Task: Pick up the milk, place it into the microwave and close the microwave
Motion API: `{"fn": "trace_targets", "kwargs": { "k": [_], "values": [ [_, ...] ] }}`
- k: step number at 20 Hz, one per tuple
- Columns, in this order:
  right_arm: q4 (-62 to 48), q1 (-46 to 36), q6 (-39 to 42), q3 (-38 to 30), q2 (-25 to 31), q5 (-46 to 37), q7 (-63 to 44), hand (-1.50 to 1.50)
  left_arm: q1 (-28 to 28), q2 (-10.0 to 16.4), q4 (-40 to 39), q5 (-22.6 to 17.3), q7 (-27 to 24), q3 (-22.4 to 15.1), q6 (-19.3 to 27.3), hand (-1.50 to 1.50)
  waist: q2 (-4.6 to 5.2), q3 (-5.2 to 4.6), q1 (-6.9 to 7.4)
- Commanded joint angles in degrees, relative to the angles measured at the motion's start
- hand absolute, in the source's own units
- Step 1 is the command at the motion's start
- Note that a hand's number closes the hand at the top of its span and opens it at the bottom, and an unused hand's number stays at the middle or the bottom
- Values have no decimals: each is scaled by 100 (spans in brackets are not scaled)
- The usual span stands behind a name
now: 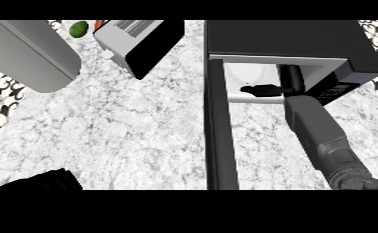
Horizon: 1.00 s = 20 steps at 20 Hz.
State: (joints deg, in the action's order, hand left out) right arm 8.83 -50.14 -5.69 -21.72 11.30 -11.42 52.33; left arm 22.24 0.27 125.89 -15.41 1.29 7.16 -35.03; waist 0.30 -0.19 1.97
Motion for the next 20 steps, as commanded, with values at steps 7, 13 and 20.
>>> {"fn": "trace_targets", "kwargs": {
  "k": [7, 13, 20],
  "values": [
    [525, 1241, 1175, 102, -82, 254, 343, -150, -76, -26, -267, 413, -20, -905, 408, 150, -77, 12, -280],
    [1172, 2210, 1182, 413, -309, 149, 597, -150, -650, -26, -347, 806, 636, -1617, 819, 150, -107, 8, -438],
    [2499, 3547, 1640, 528, -221, 439, 408, -150, -1019, -27, -543, 1608, 460, -2562, 1493, 150, -113, 1, -474]
  ]
}}
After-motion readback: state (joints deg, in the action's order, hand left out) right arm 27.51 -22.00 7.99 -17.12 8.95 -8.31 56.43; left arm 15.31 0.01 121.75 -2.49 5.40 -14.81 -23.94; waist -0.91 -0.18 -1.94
